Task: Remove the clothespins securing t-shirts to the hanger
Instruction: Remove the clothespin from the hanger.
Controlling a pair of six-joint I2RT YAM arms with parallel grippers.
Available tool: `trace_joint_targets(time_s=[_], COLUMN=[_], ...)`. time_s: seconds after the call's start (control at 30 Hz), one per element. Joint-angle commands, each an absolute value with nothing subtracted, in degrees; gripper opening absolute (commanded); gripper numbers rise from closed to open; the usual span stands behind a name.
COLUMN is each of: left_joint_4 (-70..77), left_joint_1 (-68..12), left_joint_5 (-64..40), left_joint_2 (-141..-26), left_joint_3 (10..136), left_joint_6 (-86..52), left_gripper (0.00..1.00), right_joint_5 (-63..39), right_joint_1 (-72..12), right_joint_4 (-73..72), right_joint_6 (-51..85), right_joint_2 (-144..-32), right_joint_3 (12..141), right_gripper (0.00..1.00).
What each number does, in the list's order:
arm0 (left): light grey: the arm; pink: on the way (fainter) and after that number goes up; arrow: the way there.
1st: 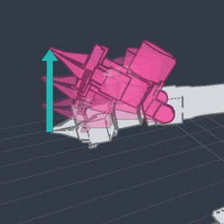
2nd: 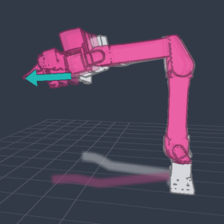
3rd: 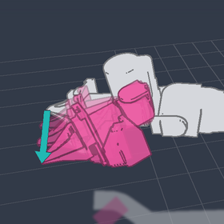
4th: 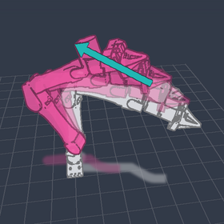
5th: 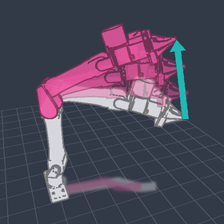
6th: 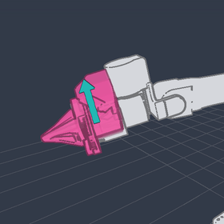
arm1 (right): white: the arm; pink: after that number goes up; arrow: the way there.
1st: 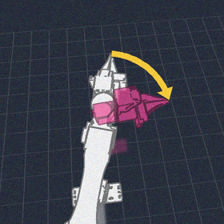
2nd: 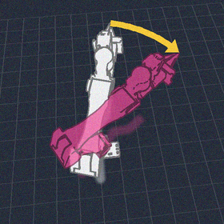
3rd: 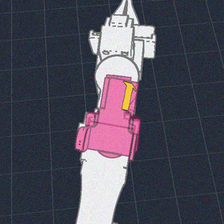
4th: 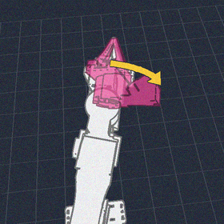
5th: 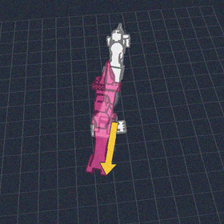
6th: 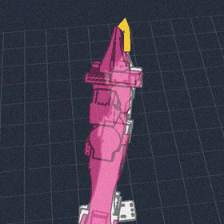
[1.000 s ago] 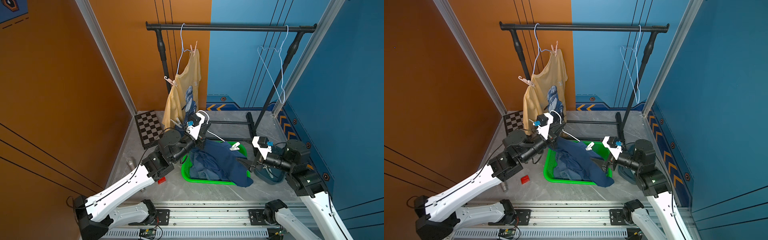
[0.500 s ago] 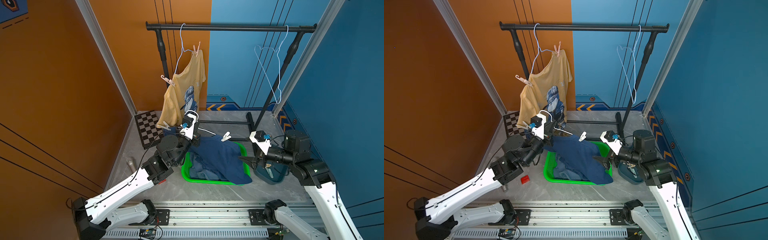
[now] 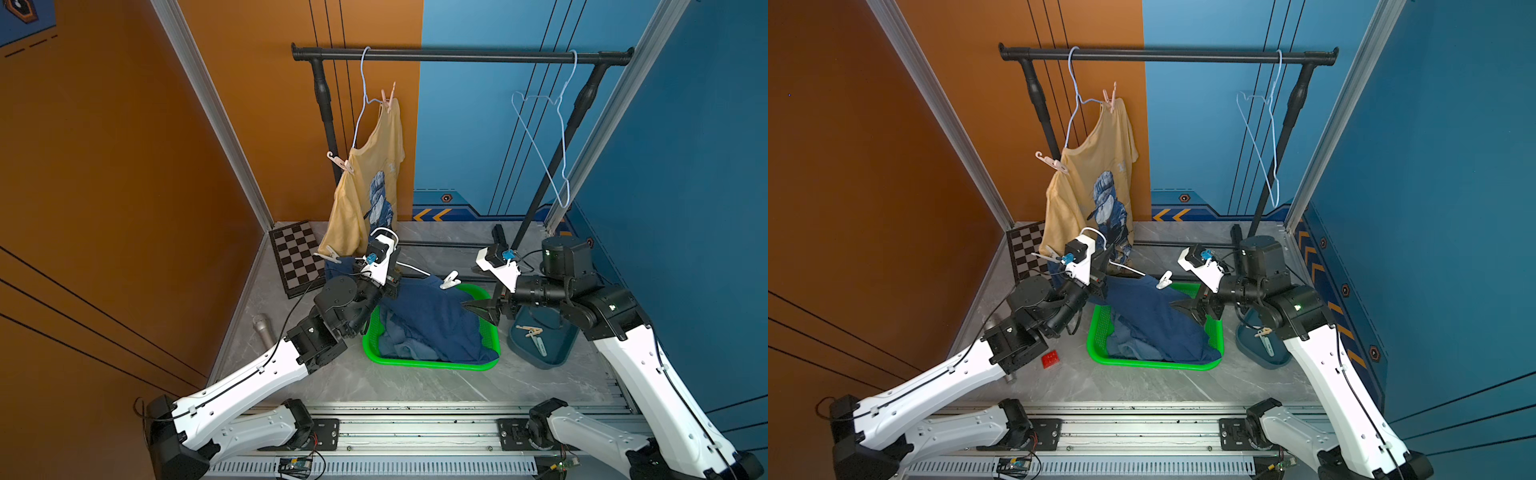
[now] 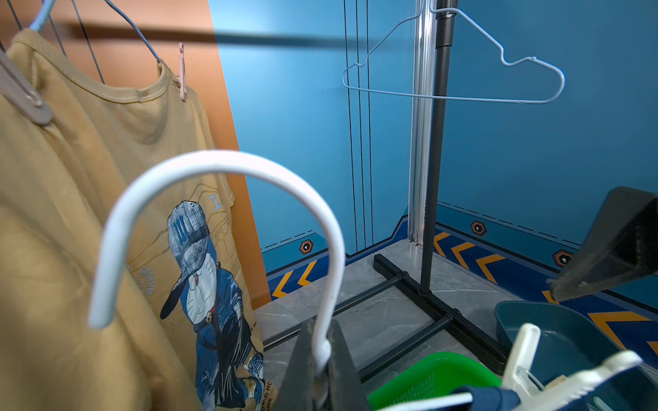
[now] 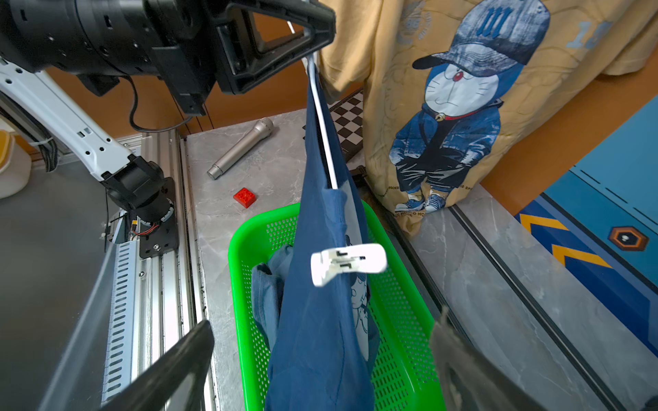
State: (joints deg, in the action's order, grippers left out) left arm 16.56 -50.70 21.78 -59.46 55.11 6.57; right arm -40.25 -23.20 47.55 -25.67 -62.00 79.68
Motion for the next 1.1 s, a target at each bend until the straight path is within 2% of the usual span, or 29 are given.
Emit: trace_joint_targets(time_s=[0.0, 0.17, 0.33, 0.77, 1.07], left_joint_4=[19.95, 19.95, 19.97, 19.88, 19.90], left_joint_1=[-51.20, -51.16, -51.21, -51.35, -51.75], left_joint_5=[20.98, 20.51, 20.61, 21.06, 21.09], left_joint_2=[-58.46, -58.45, -58.45, -57.71, -57.74], left_joint_3=[54.49, 54.83, 54.93, 54.82, 54.38], left_joint_6=[6.50, 6.30, 6.24, 6.20, 5.72], left_gripper=[0.00, 0.00, 0.00, 0.00, 0.00], right_joint_5=[-39.70, -41.95, -42.78, -39.90, -38.98], right_joint_1=[-24.43, -24.40, -26.03, -27.16, -27.18], right_joint_4=[49.18, 49.30, 49.65, 51.15, 51.77], right_joint_6=[-25.54, -25.59, -26.06, -27.56, -28.80], right_joint_2=[-64.67, -68.94, -71.86, -72.67, -72.69], right_joint_3=[82.29, 84.95, 87.32, 88.13, 89.41], right_gripper=[0.94, 0.92, 0.85, 0.46, 0.28])
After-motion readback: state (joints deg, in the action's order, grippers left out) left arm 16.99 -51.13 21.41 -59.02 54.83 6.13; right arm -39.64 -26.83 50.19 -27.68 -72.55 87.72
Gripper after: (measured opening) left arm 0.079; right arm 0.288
